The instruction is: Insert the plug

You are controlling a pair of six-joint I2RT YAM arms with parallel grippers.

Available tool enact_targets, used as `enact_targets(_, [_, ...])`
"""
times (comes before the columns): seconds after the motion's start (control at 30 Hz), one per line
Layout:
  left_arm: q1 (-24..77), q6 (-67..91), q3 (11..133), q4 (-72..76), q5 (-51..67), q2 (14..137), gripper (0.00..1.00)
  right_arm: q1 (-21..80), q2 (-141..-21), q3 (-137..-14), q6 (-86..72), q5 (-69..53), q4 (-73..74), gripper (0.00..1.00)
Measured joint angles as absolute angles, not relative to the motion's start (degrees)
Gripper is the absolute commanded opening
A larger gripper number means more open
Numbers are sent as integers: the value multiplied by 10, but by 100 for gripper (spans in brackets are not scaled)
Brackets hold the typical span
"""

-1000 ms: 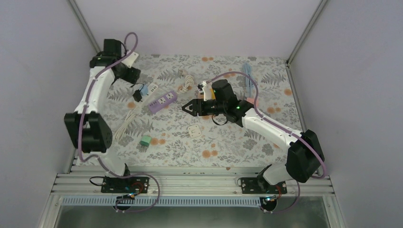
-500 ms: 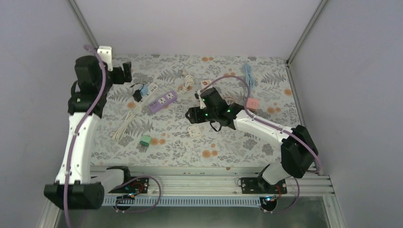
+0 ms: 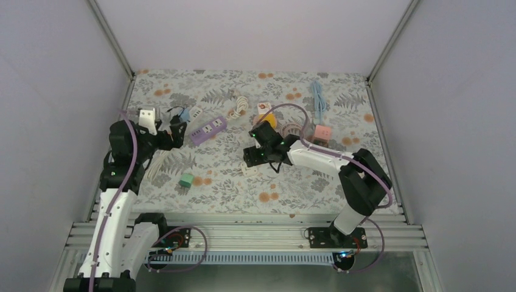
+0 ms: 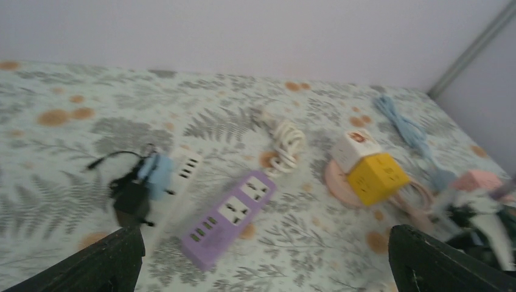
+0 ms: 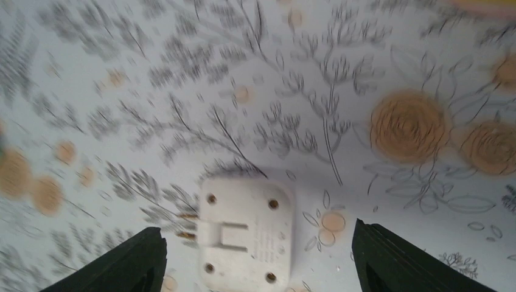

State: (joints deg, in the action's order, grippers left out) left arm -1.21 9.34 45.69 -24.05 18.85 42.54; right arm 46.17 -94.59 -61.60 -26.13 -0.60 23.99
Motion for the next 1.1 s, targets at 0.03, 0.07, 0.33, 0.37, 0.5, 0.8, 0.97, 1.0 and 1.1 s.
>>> enact_targets(0.03, [-12, 97, 446, -235, 208, 423, 100, 463, -952, -612, -257, -11, 240, 77])
enact_targets(0.07, [-12, 100, 439, -229, 225, 422, 100, 465, -959, -607, -250, -12, 242, 77])
enact_targets(0.33, [-12, 101, 433, -185, 286, 435, 100, 503, -992, -580, -197, -10, 283, 79])
enact_targets(0.37, [-12, 101, 433, -182, 288, 440, 100, 503, -997, -580, -194, -10, 284, 79])
enact_targets(0.5, [-12, 102, 433, -176, 292, 450, 100, 504, -1020, -597, -187, -9, 289, 79])
enact_targets(0.8, [-12, 101, 433, -173, 294, 451, 100, 526, -1065, -654, -180, 13, 303, 82])
enact_targets(0.97, [-12, 101, 432, -168, 295, 459, 100, 540, -1086, -682, -181, 36, 320, 78])
enact_targets(1.0, [-12, 101, 432, -167, 296, 461, 100, 542, -1090, -686, -182, 41, 321, 77])
enact_targets(1.1, [-12, 101, 432, -164, 301, 467, 100, 547, -1094, -689, -182, 53, 323, 76])
